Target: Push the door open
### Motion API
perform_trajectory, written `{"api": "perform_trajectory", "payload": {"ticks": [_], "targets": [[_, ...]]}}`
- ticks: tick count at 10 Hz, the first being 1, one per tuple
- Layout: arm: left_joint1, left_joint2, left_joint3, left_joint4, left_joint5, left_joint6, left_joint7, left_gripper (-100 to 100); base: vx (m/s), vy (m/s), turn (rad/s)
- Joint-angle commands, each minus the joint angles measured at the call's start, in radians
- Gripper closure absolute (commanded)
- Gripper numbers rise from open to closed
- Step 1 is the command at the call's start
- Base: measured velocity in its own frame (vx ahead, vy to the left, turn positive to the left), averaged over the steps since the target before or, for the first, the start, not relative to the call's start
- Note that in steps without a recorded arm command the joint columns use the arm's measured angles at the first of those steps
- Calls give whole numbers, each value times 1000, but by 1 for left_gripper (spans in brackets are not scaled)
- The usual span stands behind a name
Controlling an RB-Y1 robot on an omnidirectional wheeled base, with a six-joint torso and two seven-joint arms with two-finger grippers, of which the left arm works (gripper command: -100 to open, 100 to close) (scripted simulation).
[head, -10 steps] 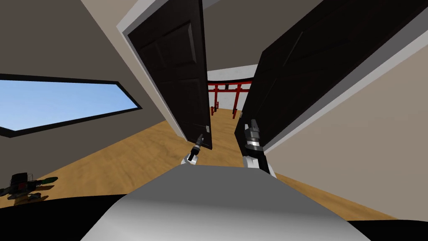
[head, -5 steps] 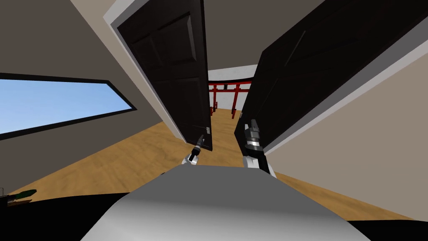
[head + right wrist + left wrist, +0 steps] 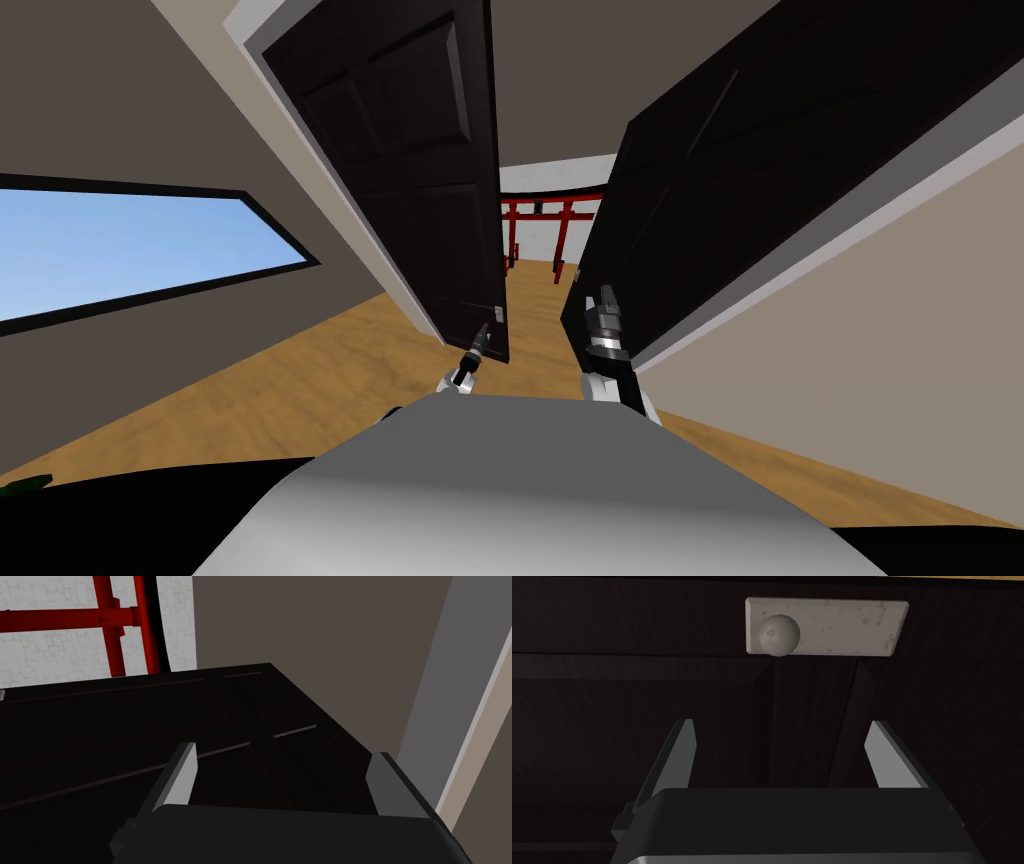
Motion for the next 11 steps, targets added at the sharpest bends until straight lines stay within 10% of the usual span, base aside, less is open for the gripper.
{"api": "perform_trajectory", "payload": {"ticks": [1,9,10,11], "targets": [[0,1,3,2,2,-1,-4,-100,110,-14,-35],[2,-6,14,9,12,-5,-20,-100,185,-40,-23],[2,-6,14,9,12,-5,-20,100,-18,4,1],[2,-6,14,9,12,-5,-20,100,-34,11,-21]]}}
